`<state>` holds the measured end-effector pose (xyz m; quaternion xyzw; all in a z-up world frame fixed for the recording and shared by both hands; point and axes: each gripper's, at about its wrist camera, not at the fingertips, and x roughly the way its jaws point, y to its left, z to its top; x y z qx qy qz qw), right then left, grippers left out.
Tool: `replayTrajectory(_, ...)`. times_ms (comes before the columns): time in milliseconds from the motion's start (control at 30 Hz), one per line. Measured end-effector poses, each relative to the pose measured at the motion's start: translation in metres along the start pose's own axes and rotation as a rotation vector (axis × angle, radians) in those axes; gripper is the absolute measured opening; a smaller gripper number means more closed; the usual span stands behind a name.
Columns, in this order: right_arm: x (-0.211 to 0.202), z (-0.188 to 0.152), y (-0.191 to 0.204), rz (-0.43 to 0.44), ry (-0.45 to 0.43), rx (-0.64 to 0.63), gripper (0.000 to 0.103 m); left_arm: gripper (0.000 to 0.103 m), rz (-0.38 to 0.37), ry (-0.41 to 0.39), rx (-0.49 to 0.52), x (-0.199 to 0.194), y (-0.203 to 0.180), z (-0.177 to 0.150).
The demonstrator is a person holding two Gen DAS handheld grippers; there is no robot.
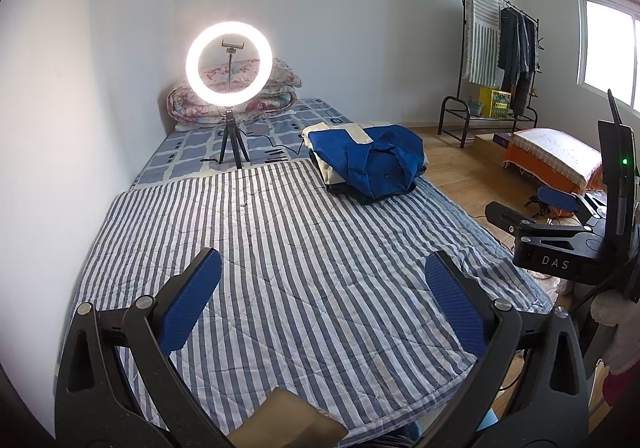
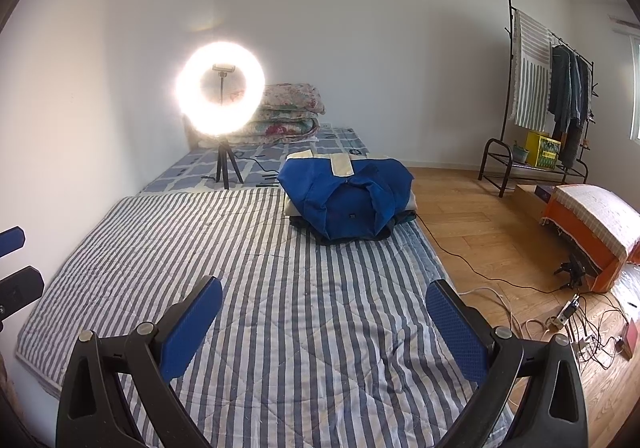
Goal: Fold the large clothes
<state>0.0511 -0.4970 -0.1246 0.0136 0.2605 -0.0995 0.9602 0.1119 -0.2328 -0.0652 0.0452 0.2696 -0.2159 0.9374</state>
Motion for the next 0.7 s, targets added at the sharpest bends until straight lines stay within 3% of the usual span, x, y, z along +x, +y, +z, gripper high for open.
replayTrajectory(700,-0.0002,-0.0031,0.0003,0.004,0.009,0.009,0.103,0.103,0.014,-0.028,0.009,-0.0043,0.0019,-0.0005)
